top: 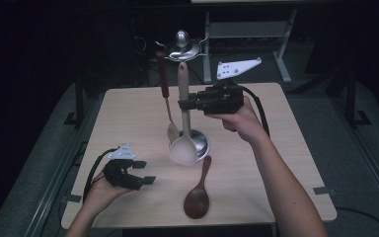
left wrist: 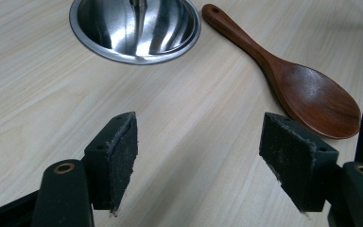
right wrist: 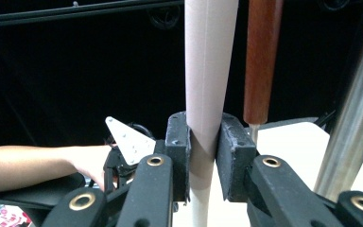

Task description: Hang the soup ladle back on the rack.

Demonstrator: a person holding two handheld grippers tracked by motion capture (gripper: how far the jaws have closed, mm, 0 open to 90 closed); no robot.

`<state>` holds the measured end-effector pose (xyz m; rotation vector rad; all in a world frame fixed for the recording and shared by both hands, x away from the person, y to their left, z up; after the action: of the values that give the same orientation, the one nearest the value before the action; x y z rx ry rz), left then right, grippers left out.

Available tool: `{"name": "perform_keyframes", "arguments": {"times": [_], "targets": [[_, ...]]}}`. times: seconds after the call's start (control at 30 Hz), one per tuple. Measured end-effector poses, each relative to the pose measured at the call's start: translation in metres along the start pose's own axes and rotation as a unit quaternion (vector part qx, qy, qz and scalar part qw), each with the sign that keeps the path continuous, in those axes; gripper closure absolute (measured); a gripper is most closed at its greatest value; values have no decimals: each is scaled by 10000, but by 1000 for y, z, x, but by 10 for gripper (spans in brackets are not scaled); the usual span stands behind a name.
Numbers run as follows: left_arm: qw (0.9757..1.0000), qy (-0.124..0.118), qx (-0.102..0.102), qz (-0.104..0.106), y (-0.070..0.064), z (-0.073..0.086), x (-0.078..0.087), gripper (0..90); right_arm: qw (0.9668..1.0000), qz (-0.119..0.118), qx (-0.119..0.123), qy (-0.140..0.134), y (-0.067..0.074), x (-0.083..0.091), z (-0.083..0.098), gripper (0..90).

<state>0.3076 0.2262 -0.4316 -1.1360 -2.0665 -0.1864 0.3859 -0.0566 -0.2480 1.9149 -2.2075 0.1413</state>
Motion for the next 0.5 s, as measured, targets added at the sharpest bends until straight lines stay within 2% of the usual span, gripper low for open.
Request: {"name": "perform_keyframes", "arguments": {"times": [0.33, 0.5], "targets": [[10000, 20, 9, -15, 2, 1, 0, 285, 9998, -21, -175, -130, -8, 2, 6, 752], [10000, 44, -5, -5, 1, 1, -1, 285, 9993, 91, -270, -226, -10, 3, 8, 734]]}}
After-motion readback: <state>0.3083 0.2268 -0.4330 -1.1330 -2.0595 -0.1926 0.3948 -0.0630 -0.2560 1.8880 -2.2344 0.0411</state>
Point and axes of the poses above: each handheld gripper's, and its own axes: x roughly backward along the jaws, z roughly out of its underside, y roughly to its left, the point moved 3 cm from there along -x, roughly forward along the jaws, and after that the axes turned 4 degrees about x, right-handed, at the moved point
